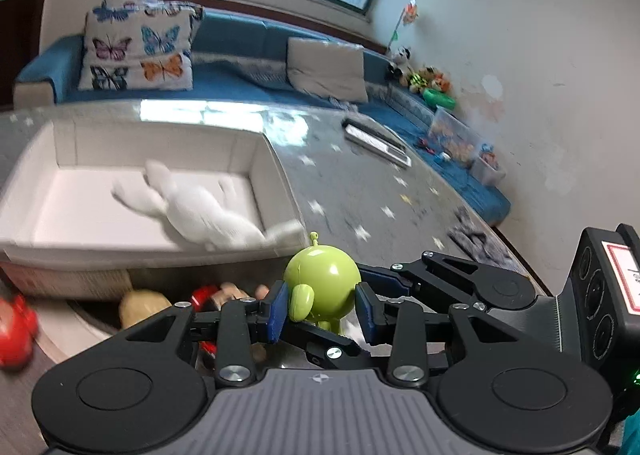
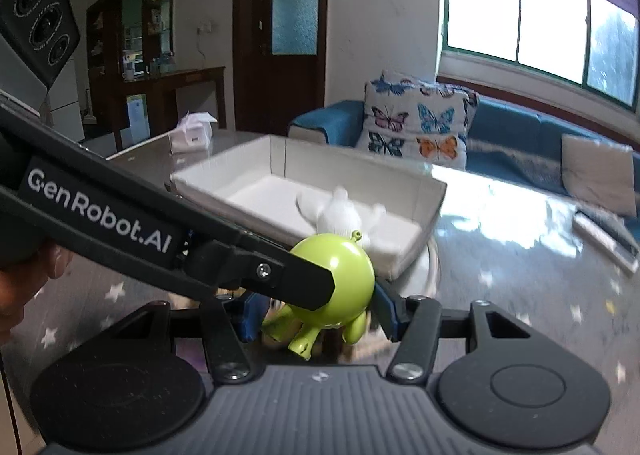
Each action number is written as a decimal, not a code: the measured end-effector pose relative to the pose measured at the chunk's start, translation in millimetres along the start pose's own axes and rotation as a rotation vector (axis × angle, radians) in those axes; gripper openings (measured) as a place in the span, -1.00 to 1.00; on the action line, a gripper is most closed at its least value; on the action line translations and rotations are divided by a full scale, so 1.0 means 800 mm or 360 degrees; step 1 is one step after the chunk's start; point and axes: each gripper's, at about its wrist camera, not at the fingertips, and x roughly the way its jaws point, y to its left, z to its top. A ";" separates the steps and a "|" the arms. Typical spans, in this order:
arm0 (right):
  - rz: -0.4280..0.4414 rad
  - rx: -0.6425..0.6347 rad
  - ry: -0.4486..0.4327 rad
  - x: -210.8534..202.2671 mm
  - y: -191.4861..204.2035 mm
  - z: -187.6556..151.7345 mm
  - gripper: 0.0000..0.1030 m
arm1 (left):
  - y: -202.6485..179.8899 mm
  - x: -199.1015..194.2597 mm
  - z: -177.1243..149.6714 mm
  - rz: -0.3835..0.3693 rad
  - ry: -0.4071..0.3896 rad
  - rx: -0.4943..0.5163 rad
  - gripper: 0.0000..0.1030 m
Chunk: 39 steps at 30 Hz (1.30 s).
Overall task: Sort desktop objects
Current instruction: 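Carry the green alien into the shoebox and release it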
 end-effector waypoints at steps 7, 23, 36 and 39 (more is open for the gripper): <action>0.0034 -0.0032 -0.0038 0.043 0.000 0.050 0.07 | 0.027 0.003 0.041 0.0104 -0.0053 0.0027 -0.23; 0.0111 -0.0042 0.0092 0.154 0.011 0.084 0.07 | 0.121 0.046 0.074 0.0178 0.0003 -0.0152 -0.27; 0.0115 -0.0048 0.0143 0.173 0.022 0.075 0.18 | 0.141 0.040 0.063 0.0205 0.0006 -0.0251 -0.26; 0.0115 -0.0038 0.0132 0.167 0.021 0.074 0.24 | 0.140 0.037 0.061 0.0211 -0.0003 -0.0261 -0.26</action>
